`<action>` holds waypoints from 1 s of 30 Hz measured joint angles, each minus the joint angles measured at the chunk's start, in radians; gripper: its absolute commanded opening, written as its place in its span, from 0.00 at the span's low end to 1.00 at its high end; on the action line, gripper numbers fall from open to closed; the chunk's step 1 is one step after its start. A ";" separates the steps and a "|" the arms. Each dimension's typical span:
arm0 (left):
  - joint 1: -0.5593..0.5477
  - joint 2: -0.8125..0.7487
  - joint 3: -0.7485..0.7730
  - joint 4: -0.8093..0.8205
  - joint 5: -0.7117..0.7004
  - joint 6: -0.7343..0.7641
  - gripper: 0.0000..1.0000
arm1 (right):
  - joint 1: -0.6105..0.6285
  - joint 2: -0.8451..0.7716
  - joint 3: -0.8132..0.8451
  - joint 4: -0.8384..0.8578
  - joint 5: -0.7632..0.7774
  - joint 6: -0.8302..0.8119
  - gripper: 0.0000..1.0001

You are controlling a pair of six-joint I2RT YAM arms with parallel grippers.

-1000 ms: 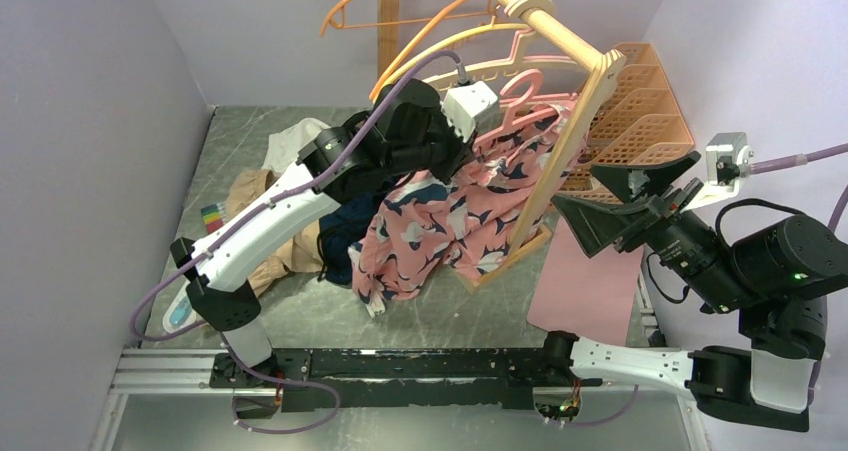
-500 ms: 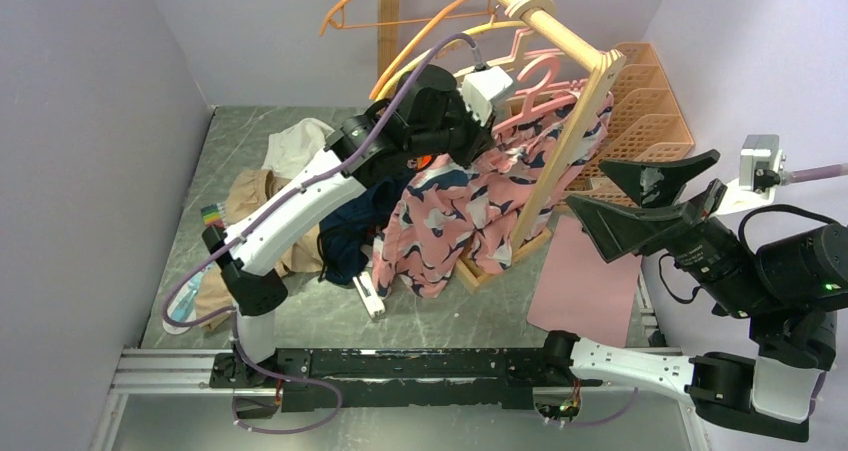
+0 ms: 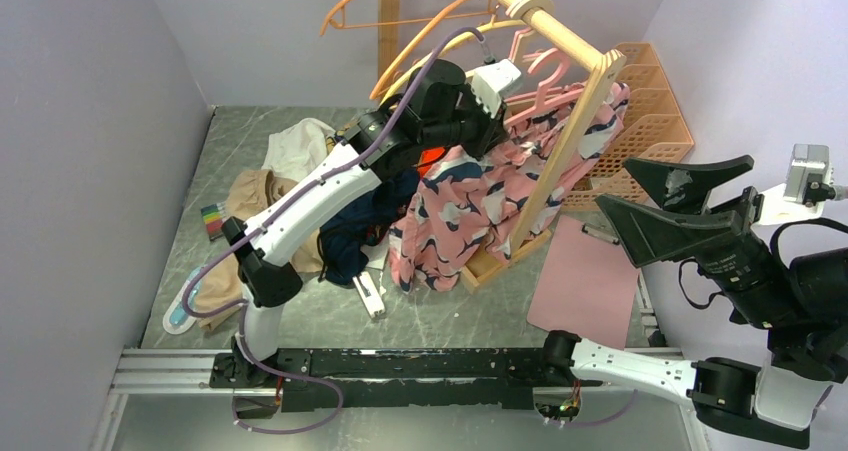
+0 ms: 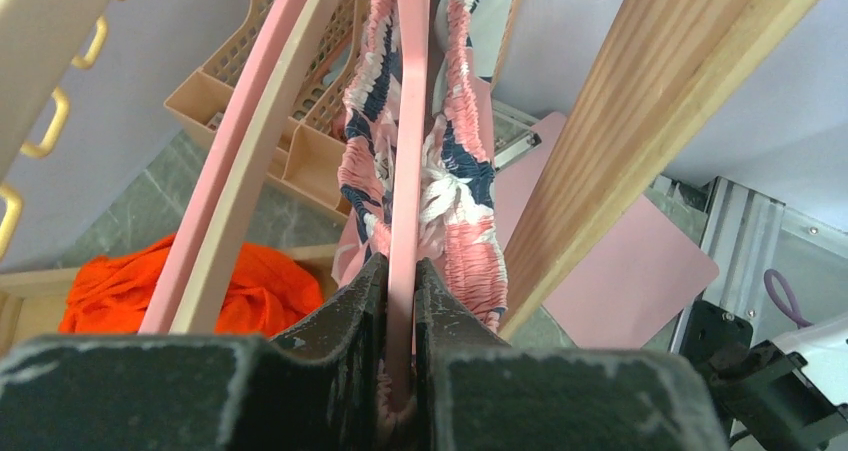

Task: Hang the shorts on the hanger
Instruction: Place the hanger at the clothesline.

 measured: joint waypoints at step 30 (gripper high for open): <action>0.002 0.148 0.056 0.318 0.094 -0.006 0.07 | -0.005 -0.014 -0.035 0.015 -0.014 0.014 1.00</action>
